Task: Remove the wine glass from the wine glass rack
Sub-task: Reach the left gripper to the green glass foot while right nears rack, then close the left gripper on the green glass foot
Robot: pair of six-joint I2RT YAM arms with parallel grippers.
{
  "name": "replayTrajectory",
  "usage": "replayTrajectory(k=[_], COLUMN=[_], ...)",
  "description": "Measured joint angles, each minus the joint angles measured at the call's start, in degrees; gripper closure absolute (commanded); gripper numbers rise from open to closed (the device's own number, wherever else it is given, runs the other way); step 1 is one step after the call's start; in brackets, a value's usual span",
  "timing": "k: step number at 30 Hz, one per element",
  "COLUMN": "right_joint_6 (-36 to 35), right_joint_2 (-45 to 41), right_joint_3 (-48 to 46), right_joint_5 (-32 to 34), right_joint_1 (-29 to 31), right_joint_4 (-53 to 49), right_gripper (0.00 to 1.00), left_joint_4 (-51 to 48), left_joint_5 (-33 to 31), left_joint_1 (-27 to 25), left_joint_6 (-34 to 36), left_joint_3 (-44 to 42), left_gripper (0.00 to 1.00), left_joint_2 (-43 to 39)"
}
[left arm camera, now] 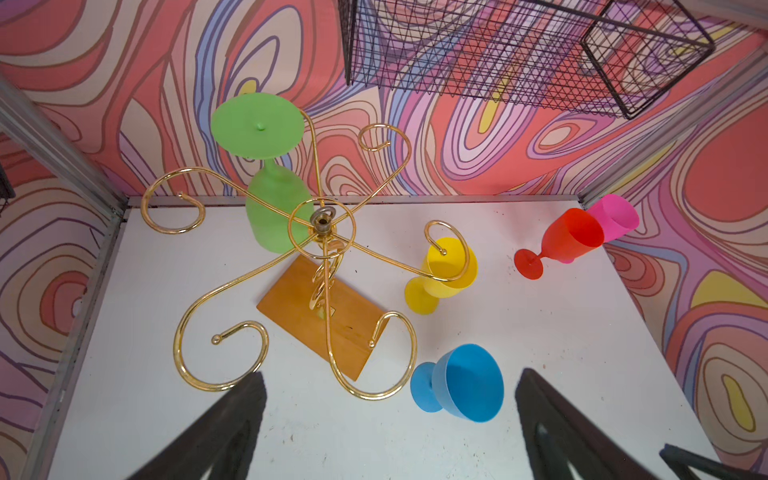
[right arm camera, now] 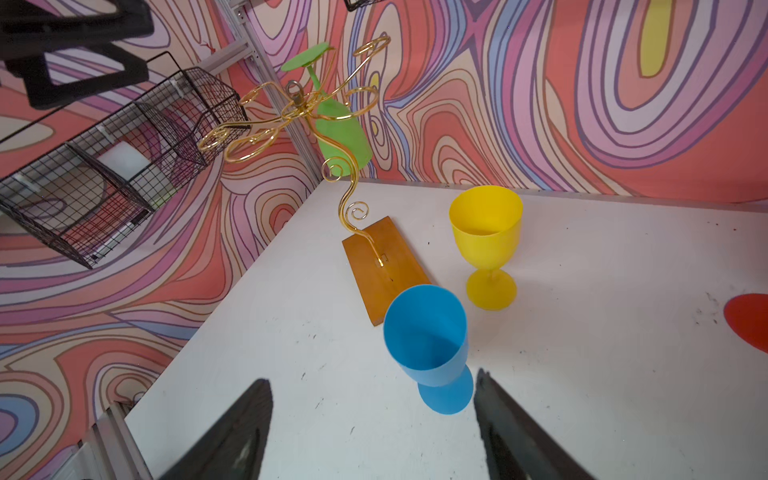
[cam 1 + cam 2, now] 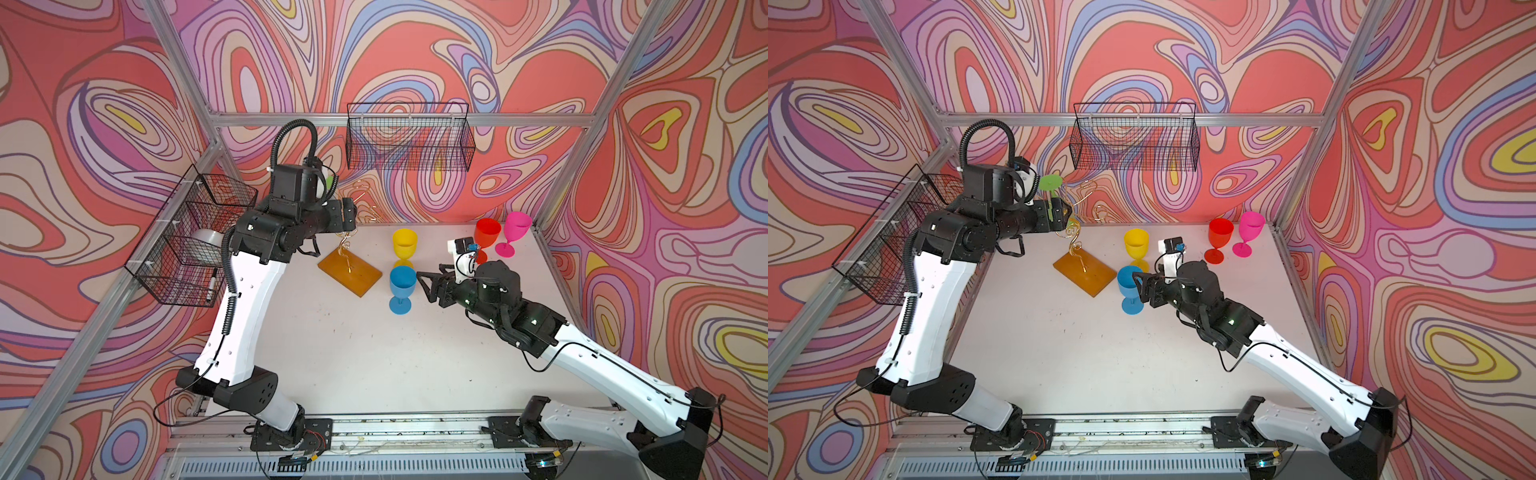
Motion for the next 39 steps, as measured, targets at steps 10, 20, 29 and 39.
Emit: replayTrajectory(k=[10, 20, 29, 39], right_joint_6=[-4.0, -10.8, -15.4, -16.2], right_joint_2=[1.4, 2.1, 1.9, 0.1], right_joint_3=[0.5, 1.3, 1.4, 0.2], right_joint_5=[3.2, 4.1, 4.7, 5.0], right_joint_1=[4.7, 7.8, 8.5, 8.5], right_joint_4=[-0.2, 0.2, 1.8, 2.4], right_gripper=[0.21, 0.23, 0.23, 0.23], left_joint_4=[8.9, 18.5, 25.3, 28.7], left_joint_5=[6.4, 9.0, 9.6, 9.1], left_joint_1=[8.5, 12.6, 13.0, 12.9], left_joint_6=[-12.1, -27.5, -42.5, -55.7], left_joint_3=[-5.2, -9.9, -10.8, -11.6], left_gripper=[0.2, 0.31, 0.45, 0.52], left_joint_2=[-0.1, 0.1, 3.0, 7.6])
